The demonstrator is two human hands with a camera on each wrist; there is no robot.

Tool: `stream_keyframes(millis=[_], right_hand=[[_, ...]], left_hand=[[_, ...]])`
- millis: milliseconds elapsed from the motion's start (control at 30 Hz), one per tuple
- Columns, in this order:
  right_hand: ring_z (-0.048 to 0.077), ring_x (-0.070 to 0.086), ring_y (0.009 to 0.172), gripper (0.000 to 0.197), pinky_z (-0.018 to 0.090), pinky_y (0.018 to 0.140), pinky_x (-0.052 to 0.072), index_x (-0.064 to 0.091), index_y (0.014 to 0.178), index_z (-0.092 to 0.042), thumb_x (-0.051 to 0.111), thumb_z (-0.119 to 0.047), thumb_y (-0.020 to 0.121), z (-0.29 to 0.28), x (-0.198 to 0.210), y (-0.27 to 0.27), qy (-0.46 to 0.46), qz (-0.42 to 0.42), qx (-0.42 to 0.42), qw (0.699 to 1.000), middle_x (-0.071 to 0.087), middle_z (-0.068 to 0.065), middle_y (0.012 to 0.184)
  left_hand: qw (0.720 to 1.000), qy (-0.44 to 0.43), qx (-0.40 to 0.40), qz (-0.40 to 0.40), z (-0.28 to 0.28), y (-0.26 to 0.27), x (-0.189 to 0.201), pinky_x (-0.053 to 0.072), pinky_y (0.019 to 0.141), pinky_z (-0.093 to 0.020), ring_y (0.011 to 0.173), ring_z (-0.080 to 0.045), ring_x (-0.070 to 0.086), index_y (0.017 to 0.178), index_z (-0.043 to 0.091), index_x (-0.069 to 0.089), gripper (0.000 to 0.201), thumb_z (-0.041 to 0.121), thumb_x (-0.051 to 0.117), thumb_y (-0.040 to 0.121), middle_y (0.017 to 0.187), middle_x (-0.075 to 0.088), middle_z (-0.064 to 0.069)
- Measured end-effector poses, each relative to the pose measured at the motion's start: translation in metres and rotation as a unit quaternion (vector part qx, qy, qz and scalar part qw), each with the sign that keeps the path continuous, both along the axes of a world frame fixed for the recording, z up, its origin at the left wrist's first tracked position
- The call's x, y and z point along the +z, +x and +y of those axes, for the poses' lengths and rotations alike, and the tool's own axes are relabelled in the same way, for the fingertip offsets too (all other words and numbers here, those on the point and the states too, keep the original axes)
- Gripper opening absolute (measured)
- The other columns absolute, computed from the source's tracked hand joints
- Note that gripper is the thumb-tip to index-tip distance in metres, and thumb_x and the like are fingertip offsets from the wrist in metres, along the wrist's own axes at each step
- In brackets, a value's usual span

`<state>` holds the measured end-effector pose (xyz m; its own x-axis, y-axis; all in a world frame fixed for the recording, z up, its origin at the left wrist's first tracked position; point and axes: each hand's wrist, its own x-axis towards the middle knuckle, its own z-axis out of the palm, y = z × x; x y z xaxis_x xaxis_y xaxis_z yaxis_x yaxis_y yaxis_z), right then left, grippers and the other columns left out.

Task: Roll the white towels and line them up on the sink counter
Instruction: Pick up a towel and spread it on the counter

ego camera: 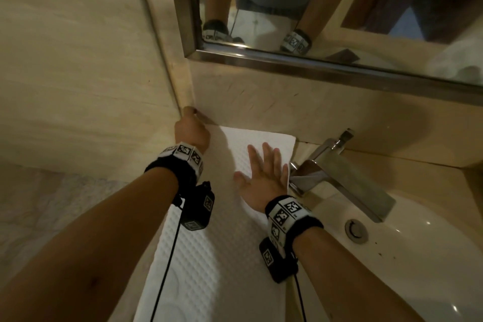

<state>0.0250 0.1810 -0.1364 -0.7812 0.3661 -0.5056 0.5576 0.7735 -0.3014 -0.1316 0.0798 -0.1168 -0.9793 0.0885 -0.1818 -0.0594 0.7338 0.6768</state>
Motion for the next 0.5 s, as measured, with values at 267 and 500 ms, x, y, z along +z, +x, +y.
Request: stream_keyframes(millis=[267, 500], right_hand=[[0.036, -0.033, 0.14, 0.082, 0.059, 0.112, -0.014, -0.011, 0.152, -0.031, 0.035, -0.056, 0.088, -0.014, 0.028, -0.022, 0.015, -0.048, -0.052, 0.997, -0.029, 0.002, 0.157], [0.02, -0.032, 0.142, 0.075, 0.049, 0.116, -0.015, -0.009, 0.152, -0.033, 0.036, -0.05, 0.094, -0.047, 0.007, -0.038, -0.03, 0.088, 0.05, 0.994, -0.03, -0.004, 0.156]], left_hand=[[0.969, -0.088, -0.018, -0.232, -0.028, 0.014, -0.034, 0.03, 0.11, -0.039, 0.132, -0.037, 0.042, 0.14, -0.003, 0.038, 0.066, 0.045, 0.013, 0.103, 0.142, 0.042, -0.027], [0.968, -0.025, 0.034, -0.247, -0.028, 0.013, -0.036, 0.025, 0.111, -0.036, 0.136, -0.036, 0.036, 0.137, -0.01, 0.04, 0.062, 0.034, 0.011, 0.105, 0.144, 0.038, -0.029]])
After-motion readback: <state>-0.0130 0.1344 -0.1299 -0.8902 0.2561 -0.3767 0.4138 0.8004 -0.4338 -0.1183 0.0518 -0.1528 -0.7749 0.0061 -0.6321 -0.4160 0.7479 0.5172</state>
